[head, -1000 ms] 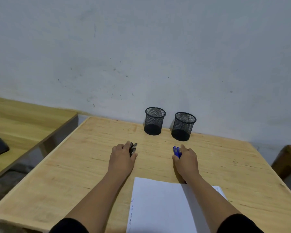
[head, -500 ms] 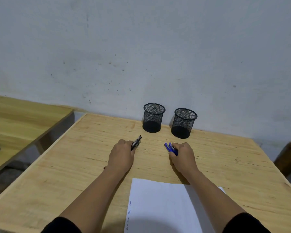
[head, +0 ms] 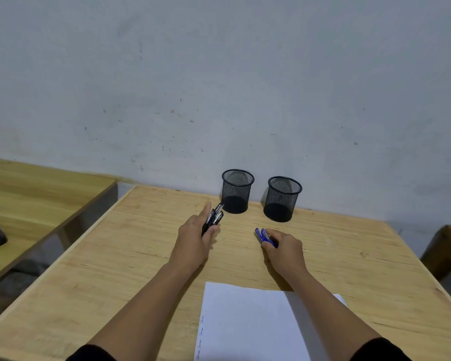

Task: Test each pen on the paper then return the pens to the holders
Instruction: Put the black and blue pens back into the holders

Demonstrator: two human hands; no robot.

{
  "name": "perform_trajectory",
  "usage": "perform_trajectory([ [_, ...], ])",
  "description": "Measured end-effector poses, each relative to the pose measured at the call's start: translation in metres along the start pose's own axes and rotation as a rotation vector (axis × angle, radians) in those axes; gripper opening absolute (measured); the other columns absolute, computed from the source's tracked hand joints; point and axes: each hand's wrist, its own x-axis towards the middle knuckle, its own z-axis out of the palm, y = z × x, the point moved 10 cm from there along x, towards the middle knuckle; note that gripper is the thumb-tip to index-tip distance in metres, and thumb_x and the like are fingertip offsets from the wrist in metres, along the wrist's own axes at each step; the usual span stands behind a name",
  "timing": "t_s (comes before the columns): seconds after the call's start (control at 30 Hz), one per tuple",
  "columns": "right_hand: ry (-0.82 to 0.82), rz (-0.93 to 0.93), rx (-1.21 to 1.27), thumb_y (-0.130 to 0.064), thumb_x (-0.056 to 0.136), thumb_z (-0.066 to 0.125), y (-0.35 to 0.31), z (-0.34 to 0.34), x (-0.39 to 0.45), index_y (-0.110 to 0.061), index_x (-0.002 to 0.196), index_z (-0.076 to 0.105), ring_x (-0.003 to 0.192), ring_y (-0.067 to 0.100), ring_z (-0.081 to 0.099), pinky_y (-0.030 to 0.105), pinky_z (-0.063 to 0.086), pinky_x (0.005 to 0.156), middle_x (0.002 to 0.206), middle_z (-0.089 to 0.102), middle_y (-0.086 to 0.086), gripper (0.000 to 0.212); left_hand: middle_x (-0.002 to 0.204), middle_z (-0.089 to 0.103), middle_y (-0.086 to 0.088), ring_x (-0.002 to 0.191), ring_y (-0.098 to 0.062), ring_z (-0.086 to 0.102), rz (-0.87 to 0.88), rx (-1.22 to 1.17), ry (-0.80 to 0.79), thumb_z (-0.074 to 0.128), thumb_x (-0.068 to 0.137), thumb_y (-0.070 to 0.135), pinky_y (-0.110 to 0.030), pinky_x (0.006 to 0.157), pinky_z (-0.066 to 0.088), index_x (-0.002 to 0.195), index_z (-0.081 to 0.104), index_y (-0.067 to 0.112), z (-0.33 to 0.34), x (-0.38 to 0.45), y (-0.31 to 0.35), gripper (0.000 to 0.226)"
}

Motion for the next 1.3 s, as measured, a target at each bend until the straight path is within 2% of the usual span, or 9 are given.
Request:
perform_trajectory([
  [0.23,0.115,0.021,0.431,-0.010,0.085,0.062,-0.009,-0.028,0.010,-0.015,0.120,0.065,0.081,0.008,0.059,0.009,0.042,0.064,0.102,0.069,0.001,0.036,0.088,0.057,-0.008,0.062,0.001,0.047,0.014,-0.146,0.059,0.050,0.092,0.012,0.002,0.057,0.037,0.130,0.049,0.018,0.002,0.008,0.024,0.038],
  [0.4,0.189,-0.040,0.705,-0.007,0.086,0.063,-0.046,-0.072,0.046,-0.012,0.120,0.064,0.087,0.009,0.064,0.019,0.048,0.080,0.106,0.070,0.000,0.034,0.086,0.067,-0.004,0.067,-0.005,0.060,0.026,-0.248,0.125,0.051,0.093,0.022,-0.001,0.063,0.040,0.132,0.045,0.025,0.013,0.055,0.047,0.040],
  [0.5,0.229,-0.116,0.808,-0.003,0.087,0.060,-0.072,-0.101,0.073,-0.009,0.120,0.063,0.078,0.017,0.069,0.021,0.054,0.070,0.107,0.071,0.004,0.034,0.090,0.068,-0.005,0.076,-0.012,0.065,0.044,-0.324,0.203,0.051,0.092,0.027,-0.021,0.076,0.050,0.131,0.044,0.030,0.017,0.097,0.065,0.039],
  [0.63,0.260,-0.191,0.830,-0.003,0.087,0.061,-0.089,-0.120,0.116,-0.010,0.122,0.062,0.083,0.004,0.063,0.026,0.053,0.087,0.107,0.069,-0.002,0.036,0.085,0.067,-0.004,0.062,0.008,0.057,0.060,-0.383,0.330,0.050,0.093,0.024,-0.005,0.067,0.044,0.134,0.041,0.031,0.021,0.144,0.082,0.043],
  [0.8,0.267,-0.248,0.822,-0.004,0.086,0.062,-0.087,-0.118,0.162,-0.012,0.123,0.061,0.084,-0.009,0.061,0.008,0.052,0.074,0.104,0.067,-0.010,0.037,0.073,0.064,0.003,0.069,-0.011,0.062,0.003,-0.475,0.393,0.050,0.092,0.031,-0.037,0.079,0.054,0.134,0.038,0.040,0.040,0.184,0.066,0.044],
  [0.97,0.251,-0.239,0.836,-0.002,0.085,0.063,-0.074,-0.101,0.183,-0.011,0.120,0.063,0.095,-0.001,0.064,0.023,0.052,0.092,0.109,0.068,-0.005,0.036,0.071,0.064,0.001,0.067,-0.014,0.061,-0.027,-0.480,0.442,0.050,0.092,0.033,-0.033,0.075,0.053,0.135,0.038,0.037,0.052,0.197,0.043,0.044],
  [1.07,0.219,-0.242,0.803,-0.004,0.085,0.064,-0.069,-0.089,0.183,-0.014,0.120,0.063,0.094,-0.005,0.063,0.020,0.052,0.091,0.106,0.068,-0.011,0.036,0.073,0.064,0.003,0.071,-0.012,0.063,-0.045,-0.476,0.446,0.050,0.092,0.034,-0.030,0.075,0.052,0.135,0.039,0.035,0.057,0.198,0.036,0.044],
  [1.2,0.200,-0.230,0.756,-0.005,0.086,0.063,-0.062,-0.077,0.180,-0.017,0.120,0.063,0.097,-0.007,0.061,0.015,0.051,0.088,0.102,0.067,-0.014,0.036,0.083,0.067,-0.001,0.066,0.006,0.060,-0.041,-0.459,0.435,0.050,0.092,0.031,-0.011,0.068,0.047,0.133,0.040,0.032,0.059,0.198,0.037,0.042],
  [1.3,0.194,-0.209,0.703,-0.005,0.086,0.064,-0.057,-0.072,0.177,-0.017,0.119,0.064,0.096,0.000,0.063,0.020,0.050,0.089,0.097,0.066,-0.016,0.035,0.091,0.067,0.000,0.069,0.010,0.060,-0.048,-0.438,0.424,0.049,0.093,0.027,-0.007,0.071,0.045,0.132,0.038,0.032,0.057,0.196,0.036,0.041],
])
